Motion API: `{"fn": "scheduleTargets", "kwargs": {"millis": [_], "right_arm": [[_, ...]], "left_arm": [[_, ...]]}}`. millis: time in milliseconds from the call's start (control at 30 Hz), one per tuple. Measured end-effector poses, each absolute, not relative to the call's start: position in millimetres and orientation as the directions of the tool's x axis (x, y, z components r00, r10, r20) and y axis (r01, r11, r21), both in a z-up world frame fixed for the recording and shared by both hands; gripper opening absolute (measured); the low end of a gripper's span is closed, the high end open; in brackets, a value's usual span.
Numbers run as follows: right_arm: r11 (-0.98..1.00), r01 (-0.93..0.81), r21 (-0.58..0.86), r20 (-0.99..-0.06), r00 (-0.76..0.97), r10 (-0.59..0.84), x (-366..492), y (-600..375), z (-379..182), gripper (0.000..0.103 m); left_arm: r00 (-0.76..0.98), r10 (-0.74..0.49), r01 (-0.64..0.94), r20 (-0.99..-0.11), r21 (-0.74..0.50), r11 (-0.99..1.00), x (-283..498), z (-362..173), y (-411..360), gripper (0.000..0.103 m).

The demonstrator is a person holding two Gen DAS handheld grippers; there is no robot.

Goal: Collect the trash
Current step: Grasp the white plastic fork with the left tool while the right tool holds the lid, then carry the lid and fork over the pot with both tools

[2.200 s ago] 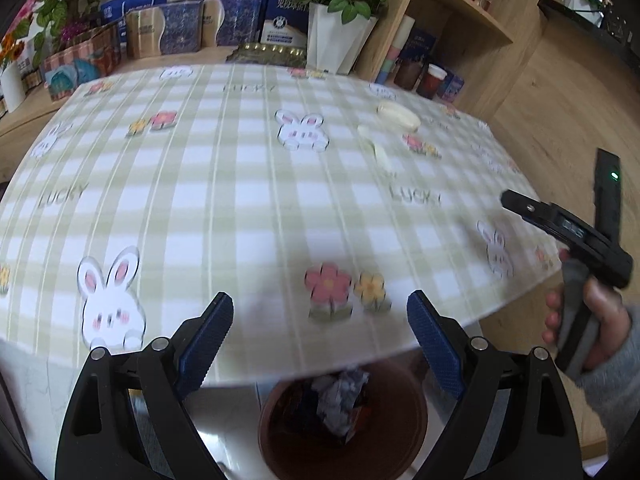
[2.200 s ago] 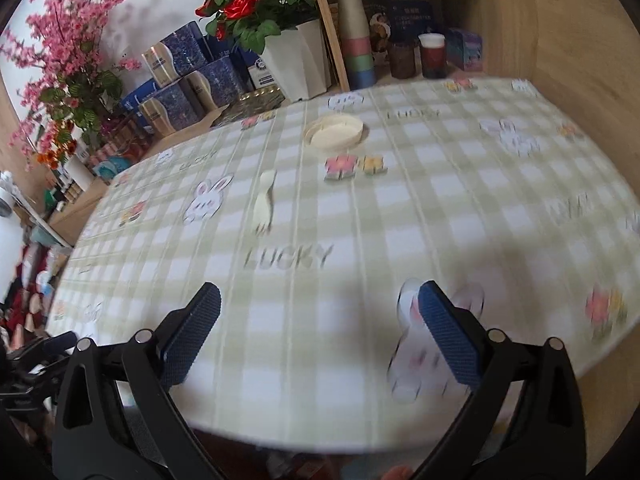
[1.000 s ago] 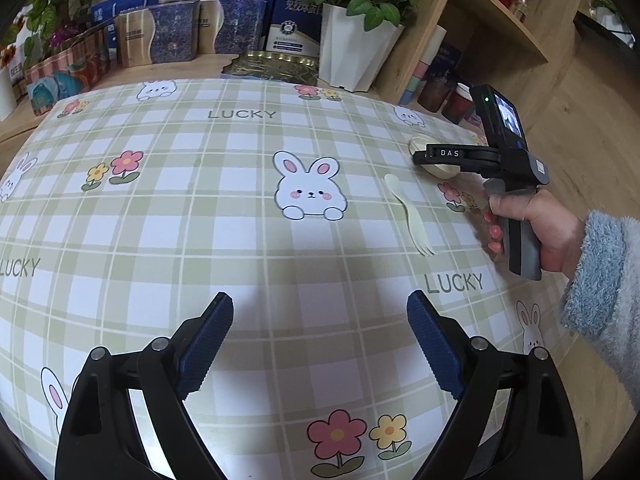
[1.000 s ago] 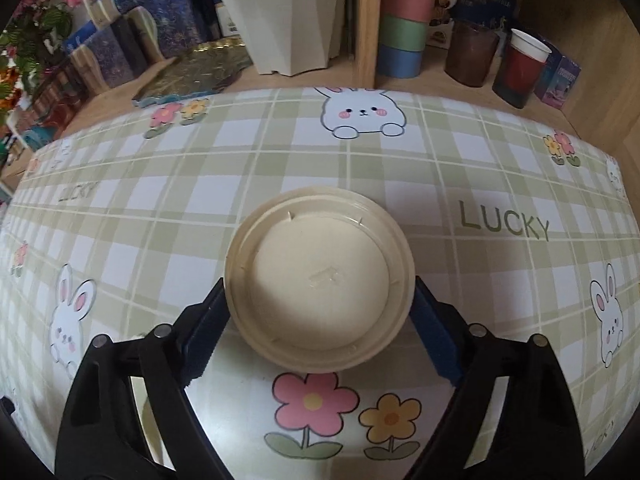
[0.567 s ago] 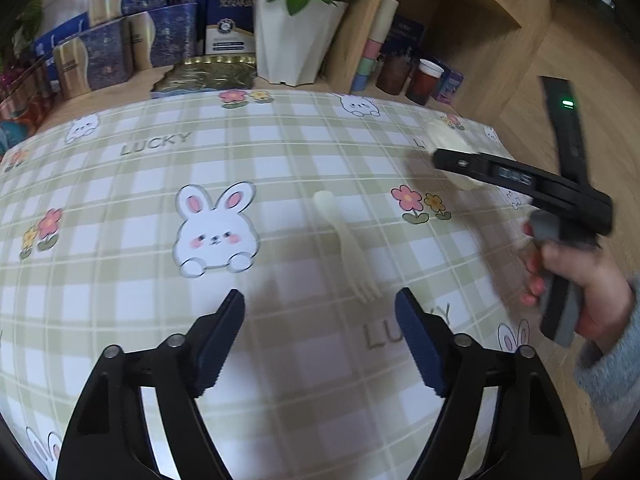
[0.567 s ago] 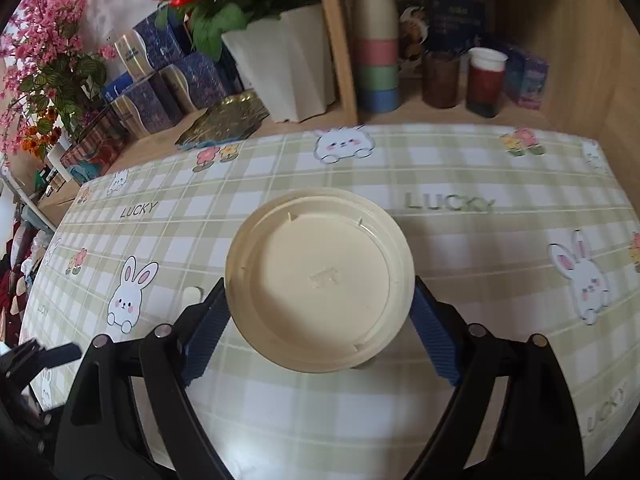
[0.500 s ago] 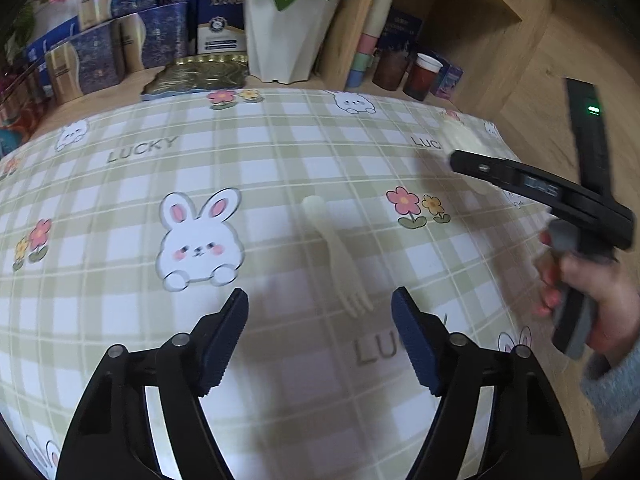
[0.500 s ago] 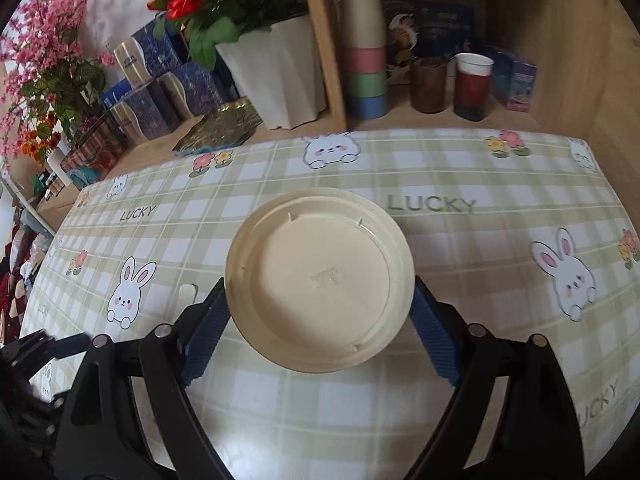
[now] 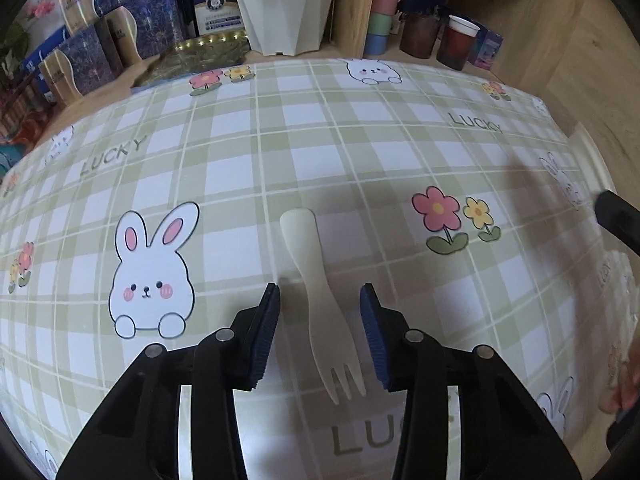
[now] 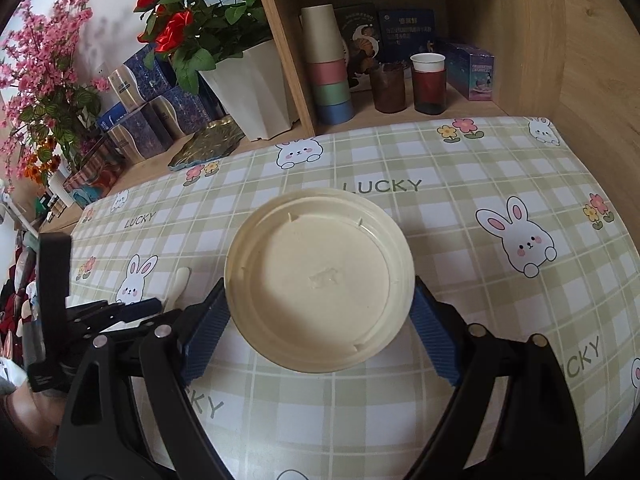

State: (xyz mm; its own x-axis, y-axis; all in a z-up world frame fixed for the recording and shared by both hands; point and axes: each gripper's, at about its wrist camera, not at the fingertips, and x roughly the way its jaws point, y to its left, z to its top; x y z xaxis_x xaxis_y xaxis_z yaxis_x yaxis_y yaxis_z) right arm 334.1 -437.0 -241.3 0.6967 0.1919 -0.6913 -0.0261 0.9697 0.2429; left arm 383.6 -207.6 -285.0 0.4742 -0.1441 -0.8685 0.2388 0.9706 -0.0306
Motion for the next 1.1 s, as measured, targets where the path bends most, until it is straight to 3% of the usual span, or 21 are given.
{"fn": "scheduleTargets", "kwargs": {"millis": [100, 200, 267, 667, 1100], "right_arm": [[0.967, -0.037, 0.251, -0.692, 0.692, 0.206, 330.2, -432.6, -241.1, 0.085], [0.964, -0.049, 0.261, -0.69, 0.689, 0.222, 324.4, -425.7, -241.6, 0.085], [0.961, -0.055, 0.27, -0.689, 0.687, 0.232, 321.0, -420.7, -242.5, 0.085], [0.933, -0.119, 0.339, -0.669, 0.668, 0.328, 286.1, -371.5, -249.9, 0.085], [0.926, -0.188, 0.329, -0.683, 0.63, 0.37, 231.9, -316.1, -252.8, 0.085]], "left_arm": [[0.494, -0.098, 0.259, -0.864, 0.039, 0.965, 383.0, -287.2, -215.9, 0.038], [0.496, -0.129, 0.31, -0.858, 0.036, 0.95, 380.1, -287.3, -215.2, 0.022], [0.497, -0.138, 0.323, -0.857, 0.035, 0.946, 376.3, -287.2, -212.0, 0.017], [0.478, -0.345, 0.362, -0.807, -0.177, 0.915, 317.4, -261.6, -129.7, 0.016], [0.529, -0.367, 0.318, -0.765, -0.222, 0.922, 247.9, -212.3, -48.5, 0.016]]}}
